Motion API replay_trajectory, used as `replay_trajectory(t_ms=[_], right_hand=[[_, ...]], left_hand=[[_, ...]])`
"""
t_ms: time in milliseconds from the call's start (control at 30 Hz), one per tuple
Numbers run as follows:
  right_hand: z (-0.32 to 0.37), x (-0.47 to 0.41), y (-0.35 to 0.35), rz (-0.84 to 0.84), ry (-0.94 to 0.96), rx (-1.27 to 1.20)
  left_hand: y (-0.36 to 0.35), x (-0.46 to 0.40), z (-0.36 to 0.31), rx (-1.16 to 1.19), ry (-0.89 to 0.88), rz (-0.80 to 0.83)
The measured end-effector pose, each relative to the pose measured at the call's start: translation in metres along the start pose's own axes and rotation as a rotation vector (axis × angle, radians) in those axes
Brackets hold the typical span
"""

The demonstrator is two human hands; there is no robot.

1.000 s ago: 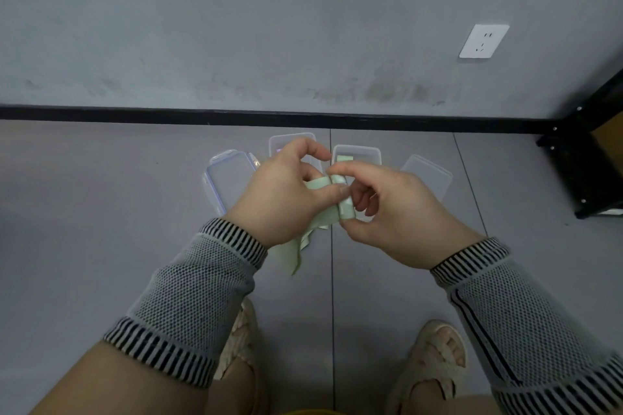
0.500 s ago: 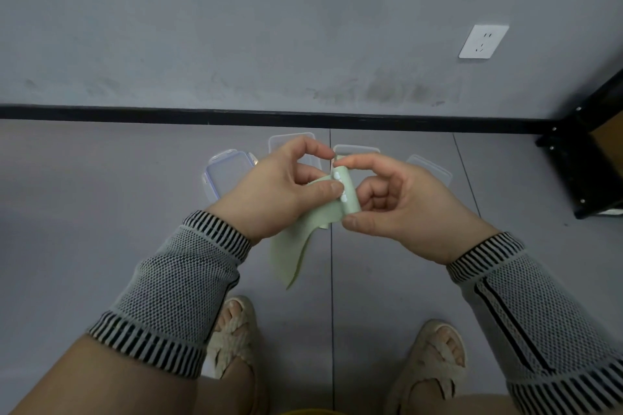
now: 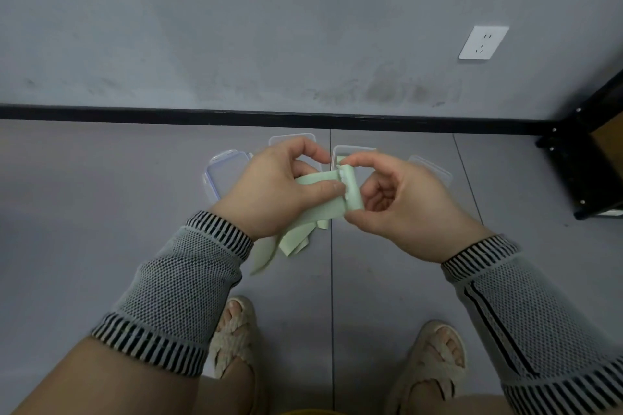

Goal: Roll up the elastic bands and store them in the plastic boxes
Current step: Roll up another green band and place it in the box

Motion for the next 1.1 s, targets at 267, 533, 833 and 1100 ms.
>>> replay_trajectory(t_ms=[267,533,833,1100], right_hand=[[0.009,0.000,-0.008,-0.058,0.082,0.311],[0.004,0.001,-0.003,0.040,0.056,-0.162],[0.007,0.003,0.000,0.113,0.033,-0.411],[0.001,0.003,0.004,0.090,0.014,-0.319]], left_hand=[[-0.005,-0.003,0.006,0.024,0.047,-0.137],[-0.002,-0.001,0.005,0.303,0.078,-0.027],[-0.005,-0.001,0.005,0.319,0.064,0.088],[0.003,-0.002,0.004,0.047,-0.003,0.046]])
Point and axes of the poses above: each hand's wrist, its own x-axis away from the middle knuckle, its own y-axis out of the back of the hand, z = x × y, the point moved 5 cm from there along -x, towards the middle knuckle, and after that the axes turned 5 degrees about z, right-handed, at the moved point
